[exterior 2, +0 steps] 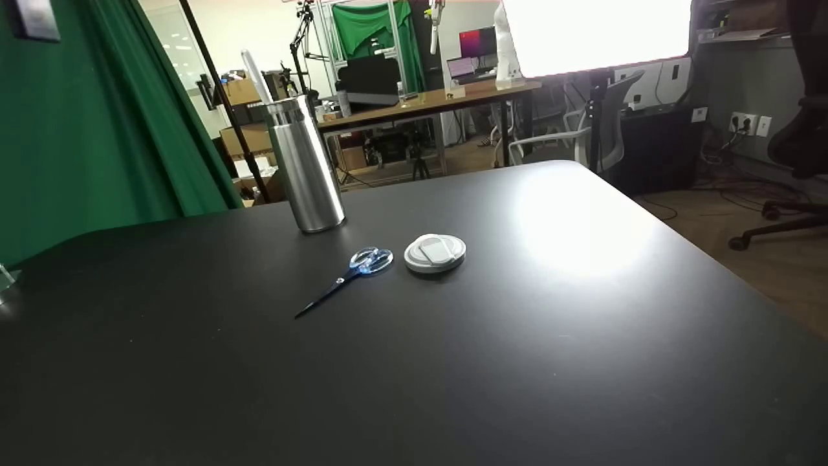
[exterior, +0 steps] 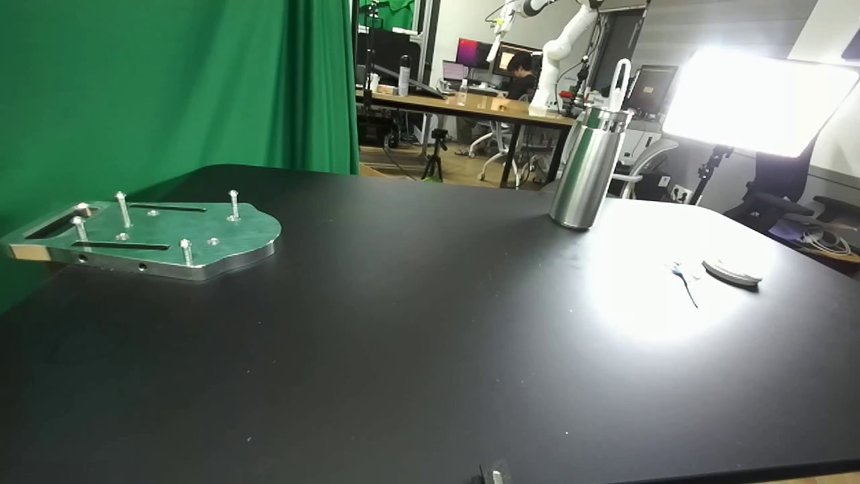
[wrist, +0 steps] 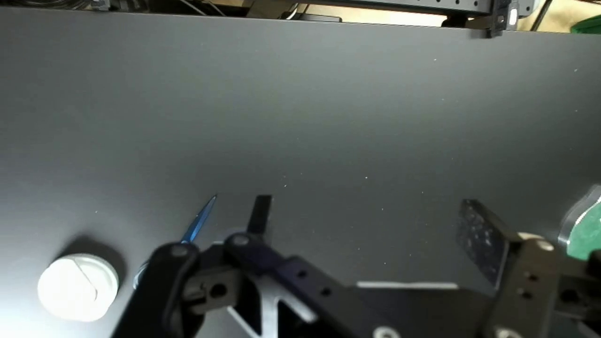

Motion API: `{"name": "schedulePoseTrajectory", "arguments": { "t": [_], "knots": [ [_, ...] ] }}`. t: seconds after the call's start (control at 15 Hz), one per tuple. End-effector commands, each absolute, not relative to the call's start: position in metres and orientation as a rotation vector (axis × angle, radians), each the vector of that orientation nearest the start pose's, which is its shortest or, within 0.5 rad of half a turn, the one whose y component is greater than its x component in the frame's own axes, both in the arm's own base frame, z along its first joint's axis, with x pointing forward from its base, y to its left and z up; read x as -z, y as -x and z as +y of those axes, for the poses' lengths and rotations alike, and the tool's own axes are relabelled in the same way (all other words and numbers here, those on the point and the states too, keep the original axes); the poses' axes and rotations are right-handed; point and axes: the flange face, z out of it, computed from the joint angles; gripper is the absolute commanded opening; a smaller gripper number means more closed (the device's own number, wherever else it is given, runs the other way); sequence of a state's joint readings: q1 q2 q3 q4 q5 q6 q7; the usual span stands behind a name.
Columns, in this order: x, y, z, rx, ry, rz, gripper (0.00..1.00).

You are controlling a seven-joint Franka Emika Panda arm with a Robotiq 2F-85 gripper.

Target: Move the brush inside the flask up and down

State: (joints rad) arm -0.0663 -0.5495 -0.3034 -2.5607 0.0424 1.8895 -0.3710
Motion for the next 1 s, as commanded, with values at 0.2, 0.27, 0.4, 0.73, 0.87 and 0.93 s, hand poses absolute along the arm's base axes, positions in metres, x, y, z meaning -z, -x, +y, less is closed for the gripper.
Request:
{"name": "schedulePoseTrajectory", "arguments": {
  "t": [0.2, 0.27, 0.4, 0.73, 0.87, 0.93],
  "knots": [
    [-0.447, -0.415, -0.113, -0.247, 3.086, -0.406, 1.00],
    [-0.449, -0.428, -0.114, -0.278, 3.091, -0.484, 1.00],
    [-0.453, -0.456, -0.118, -0.346, 3.086, -0.631, 1.00],
    [-0.469, -0.524, -0.123, -0.496, 3.005, -1.026, 1.00],
    [-0.471, -0.552, -0.120, -0.554, 2.958, -1.187, 1.00],
    [-0.471, -0.566, -0.118, -0.587, 2.941, -1.267, 1.00]
  ]
}}
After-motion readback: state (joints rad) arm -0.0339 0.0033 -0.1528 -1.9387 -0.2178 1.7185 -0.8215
